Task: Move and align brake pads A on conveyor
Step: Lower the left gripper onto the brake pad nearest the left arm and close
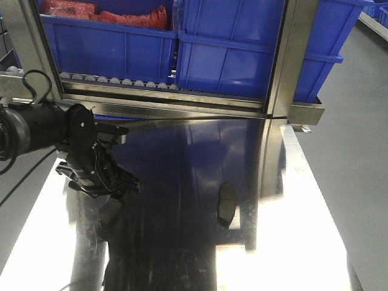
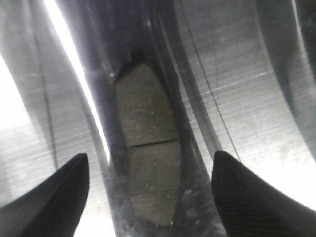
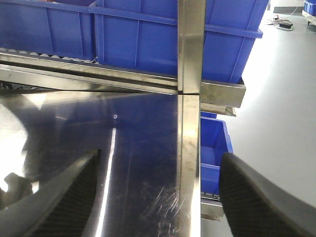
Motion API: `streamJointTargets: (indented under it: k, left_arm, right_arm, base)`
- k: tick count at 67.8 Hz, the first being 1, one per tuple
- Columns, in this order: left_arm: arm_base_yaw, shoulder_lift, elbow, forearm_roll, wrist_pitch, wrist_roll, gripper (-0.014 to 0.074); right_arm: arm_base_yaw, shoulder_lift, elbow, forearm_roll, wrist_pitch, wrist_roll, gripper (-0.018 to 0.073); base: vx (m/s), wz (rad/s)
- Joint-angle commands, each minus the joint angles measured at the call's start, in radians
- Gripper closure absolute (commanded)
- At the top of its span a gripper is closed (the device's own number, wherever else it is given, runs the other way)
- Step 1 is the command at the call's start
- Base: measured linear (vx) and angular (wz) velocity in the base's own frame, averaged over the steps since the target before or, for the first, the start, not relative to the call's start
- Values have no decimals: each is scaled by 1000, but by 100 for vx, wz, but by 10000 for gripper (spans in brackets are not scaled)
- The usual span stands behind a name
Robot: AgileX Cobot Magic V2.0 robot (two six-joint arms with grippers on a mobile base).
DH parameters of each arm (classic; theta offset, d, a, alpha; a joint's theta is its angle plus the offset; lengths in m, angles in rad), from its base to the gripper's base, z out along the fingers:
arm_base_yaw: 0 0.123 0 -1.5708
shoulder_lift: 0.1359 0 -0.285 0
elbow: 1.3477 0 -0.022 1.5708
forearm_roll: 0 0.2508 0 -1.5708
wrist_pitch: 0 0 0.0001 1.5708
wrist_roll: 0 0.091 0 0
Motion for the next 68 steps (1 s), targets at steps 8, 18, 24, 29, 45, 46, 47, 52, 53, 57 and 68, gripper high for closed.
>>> streamJointTargets:
  k: [8, 18, 24, 29, 45, 46, 47, 52, 53, 57, 68]
  left_arm:
    - [-5, -15, -29, -18, -10, -2, 93]
    - [-5, 2, -30, -18, -25, -8, 93]
    - [-5, 14, -30, -18, -32, -9, 94]
    - [-5, 21, -30, -17, -43, -9, 102]
    - [-5, 31, -30, -17, -88, -9, 256]
    - [-5, 31, -30, -17, -90, -9, 271]
    - [-5, 31, -30, -17, -92, -9, 286]
    - [-5, 31, -30, -17, -97, -9, 379]
    - [-5, 31, -30, -17, -97, -9, 398]
    - [-5, 31, -30, -17, -96, -9, 472]
    - [-5, 2, -29, -15, -80, -8, 605]
  right_arm:
    - [-5, 11, -26, -7, -74, 0, 54]
    - [-5, 11, -26, -7, -74, 0, 54]
    - [-5, 11, -26, -7, -74, 0, 54]
    - [-5, 11, -26, -7, -74, 0, 54]
    - [-5, 11, -26, -7, -74, 0, 54]
    - [-5, 11, -26, -7, -74, 0, 54]
    - [-5, 11, -26, -7, -74, 0, 54]
    - [-5, 11, -26, -7, -74, 0, 54]
    - [-5, 11, -26, -7, -74, 0, 54]
    - [-5, 11, -26, -7, -74, 0, 54]
    - [-5, 11, -26, -7, -74, 0, 54]
  base:
    - [0, 0]
    - [0, 0]
    - [0, 0]
    - [0, 0]
    - [0, 0]
    - [0, 0]
    - [0, 0]
    - [0, 0]
    - [0, 0]
    - [0, 0]
    - [0, 0]
